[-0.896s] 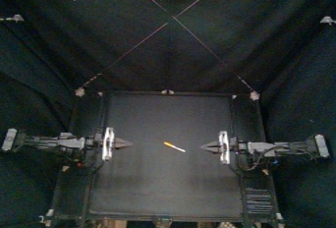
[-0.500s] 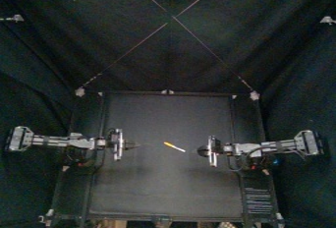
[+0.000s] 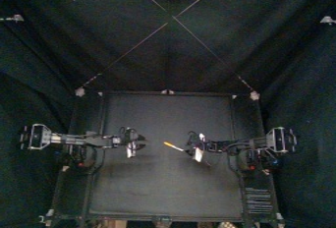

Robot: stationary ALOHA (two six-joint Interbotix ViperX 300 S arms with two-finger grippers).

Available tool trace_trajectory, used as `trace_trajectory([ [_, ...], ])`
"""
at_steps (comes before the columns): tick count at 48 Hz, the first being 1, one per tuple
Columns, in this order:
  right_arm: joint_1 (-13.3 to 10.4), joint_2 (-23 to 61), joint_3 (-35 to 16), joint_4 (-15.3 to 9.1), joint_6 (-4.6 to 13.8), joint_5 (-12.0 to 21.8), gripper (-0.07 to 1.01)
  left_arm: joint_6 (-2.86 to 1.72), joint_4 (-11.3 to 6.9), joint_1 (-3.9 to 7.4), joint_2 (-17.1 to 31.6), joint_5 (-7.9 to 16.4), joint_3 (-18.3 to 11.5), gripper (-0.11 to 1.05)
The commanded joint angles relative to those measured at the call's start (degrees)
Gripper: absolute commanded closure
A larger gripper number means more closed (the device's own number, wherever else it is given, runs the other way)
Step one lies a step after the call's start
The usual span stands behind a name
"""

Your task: Uncap the pen

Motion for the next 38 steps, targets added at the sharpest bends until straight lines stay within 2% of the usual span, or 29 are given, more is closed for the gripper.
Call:
trace_trajectory([
  [1,-0.3,3.0,-3.2,0.1,0.0,0.4,0.01,0.09,0.0,0.18,2.8,-0.5,-2.6,0.1],
  [9,-0.6,7.7,-5.4,-0.6,-0.26,2.5,0.0,0.18,0.09,0.18,5.7,-0.5,-3.9,0.0],
  [18,-0.7,11.9,-7.6,-1.1,-0.18,4.7,0.0,0.26,0.26,0.18,7.3,-0.5,-4.8,0.0],
  [24,-0.8,13.8,-8.3,-1.6,-0.26,4.9,0.02,0.26,0.88,0.18,7.6,-0.5,-5.0,0.0],
  [31,-0.8,14.7,-8.3,-2.5,-0.26,5.0,0.11,0.26,1.67,0.0,7.6,-0.5,-5.2,0.0],
  [38,-0.8,14.8,-8.4,-3.1,-0.26,5.4,0.3,0.26,3.34,-0.09,7.6,-0.5,-6.0,0.0],
])
